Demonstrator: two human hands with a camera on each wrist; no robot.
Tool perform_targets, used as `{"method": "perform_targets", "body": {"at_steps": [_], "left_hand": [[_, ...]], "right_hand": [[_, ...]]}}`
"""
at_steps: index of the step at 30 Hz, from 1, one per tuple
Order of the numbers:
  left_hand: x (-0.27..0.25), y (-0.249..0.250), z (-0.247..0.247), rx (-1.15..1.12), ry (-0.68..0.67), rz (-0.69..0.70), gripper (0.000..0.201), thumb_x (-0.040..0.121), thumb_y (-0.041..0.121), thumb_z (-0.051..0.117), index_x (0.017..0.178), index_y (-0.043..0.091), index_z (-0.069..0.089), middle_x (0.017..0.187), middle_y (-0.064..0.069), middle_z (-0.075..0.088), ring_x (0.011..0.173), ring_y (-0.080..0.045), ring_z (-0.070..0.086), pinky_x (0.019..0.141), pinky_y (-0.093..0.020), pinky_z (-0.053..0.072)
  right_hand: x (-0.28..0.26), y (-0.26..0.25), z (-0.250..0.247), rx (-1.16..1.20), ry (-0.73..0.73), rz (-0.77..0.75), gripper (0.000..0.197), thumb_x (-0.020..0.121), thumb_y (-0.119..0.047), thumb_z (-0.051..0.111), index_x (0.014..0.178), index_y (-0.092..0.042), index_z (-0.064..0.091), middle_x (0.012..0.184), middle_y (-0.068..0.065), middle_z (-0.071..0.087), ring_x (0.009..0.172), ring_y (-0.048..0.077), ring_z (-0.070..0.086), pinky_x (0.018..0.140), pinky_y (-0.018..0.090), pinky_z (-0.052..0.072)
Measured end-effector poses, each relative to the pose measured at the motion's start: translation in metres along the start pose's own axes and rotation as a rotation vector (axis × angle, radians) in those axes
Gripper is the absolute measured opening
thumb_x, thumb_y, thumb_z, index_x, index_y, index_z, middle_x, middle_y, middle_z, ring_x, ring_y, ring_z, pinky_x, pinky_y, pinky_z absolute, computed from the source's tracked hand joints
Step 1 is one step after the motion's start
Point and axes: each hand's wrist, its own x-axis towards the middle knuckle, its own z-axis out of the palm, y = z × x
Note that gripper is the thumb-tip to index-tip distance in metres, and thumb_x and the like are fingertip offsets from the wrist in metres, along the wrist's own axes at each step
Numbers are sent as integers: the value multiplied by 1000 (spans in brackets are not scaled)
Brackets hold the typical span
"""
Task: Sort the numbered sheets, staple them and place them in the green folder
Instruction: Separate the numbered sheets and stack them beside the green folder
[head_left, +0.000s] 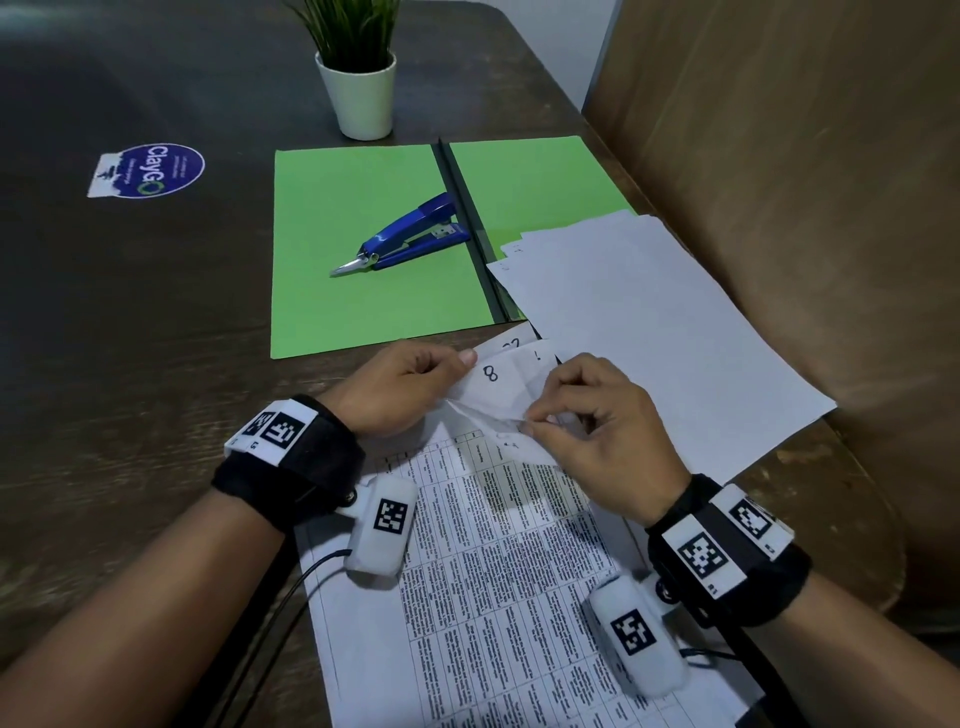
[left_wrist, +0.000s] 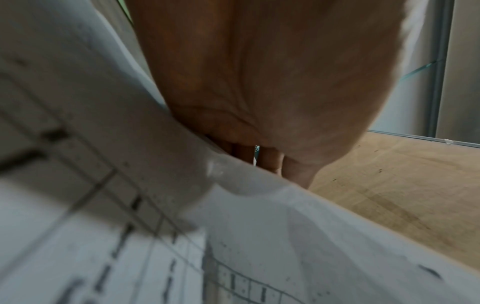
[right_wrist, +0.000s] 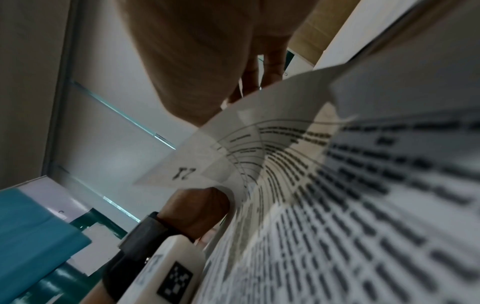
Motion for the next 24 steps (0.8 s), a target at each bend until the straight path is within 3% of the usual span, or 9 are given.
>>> {"method": "perform_targets", "body": {"at_steps": [2, 4, 7, 10, 13, 16, 18, 21, 24], "left_hand": [[-1, 1, 2, -21, 4, -4, 36, 102, 38, 49, 99, 13, 75, 100, -8, 77, 85, -22, 70, 88, -38, 54], [-1, 1, 3, -49, 15, 1, 26, 102, 31, 53, 100, 16, 75, 100, -4, 77, 84, -11, 69, 85, -31, 54], [0, -1, 2, -68, 1, 2, 11, 95, 21, 68, 103, 17, 74, 100, -1, 78, 87, -12, 72, 82, -29, 57], [1, -4, 1, -62, -33, -8, 28, 80, 9, 82, 104, 17, 73, 101, 3, 78, 91, -13, 74, 83, -30, 60], [0, -3, 0, -76, -42, -8, 37, 73, 5, 87, 104, 19, 73, 102, 4, 77, 92, -12, 74, 82, -27, 60], [0, -2, -1, -68, -50, -1, 40, 72, 4, 88, 106, 18, 73, 103, 4, 77, 93, -11, 74, 81, -24, 59], [0, -1, -2, -75, -57, 0, 41, 72, 2, 87, 107, 16, 72, 103, 4, 78, 93, -10, 73, 81, -22, 59], [0, -1, -2, -48, -59, -1, 41, 71, 6, 89, 107, 19, 73, 103, 5, 77, 94, -12, 74, 81, -26, 59], [0, -1, -2, -26, -49, -8, 40, 70, 10, 90, 104, 23, 73, 101, 8, 77, 92, -10, 73, 80, -28, 60]], "right_hand": [[-2, -4, -1, -26, -62, -55, 6, 79, -29, 77, 80, -23, 77, 89, -8, 59, 92, 17, 58, 75, 34, 49], [-3, -11, -1, -17, -127, -71, 19, 83, -39, 72, 79, -20, 76, 85, -7, 60, 87, 14, 59, 72, 32, 49], [-3, -16, 1, 115, -139, 74, 32, 90, -47, 62, 83, -18, 72, 69, -5, 64, 64, 7, 59, 57, 31, 46], [0, -9, 5, 114, -24, 227, 17, 87, -33, 75, 100, -24, 69, 67, -4, 64, 58, 4, 58, 61, 32, 52], [1, -4, 8, 61, -36, 290, 23, 75, -27, 86, 91, -26, 70, 67, -9, 59, 58, 2, 51, 63, 23, 46], [2, -2, 9, 43, -13, 228, 25, 72, -24, 88, 68, -30, 64, 68, -11, 58, 59, 3, 50, 61, 21, 41], [1, -3, 11, 33, 1, 186, 28, 73, -22, 88, 62, -30, 63, 69, -10, 59, 59, 4, 51, 60, 20, 40], [1, -3, 10, 13, 0, 117, 22, 79, -17, 81, 63, -20, 68, 68, -9, 58, 57, 6, 50, 57, 21, 39], [0, -5, 8, 30, -35, 65, 14, 83, -16, 74, 69, -18, 72, 71, -7, 62, 60, 5, 53, 58, 17, 38]]}}
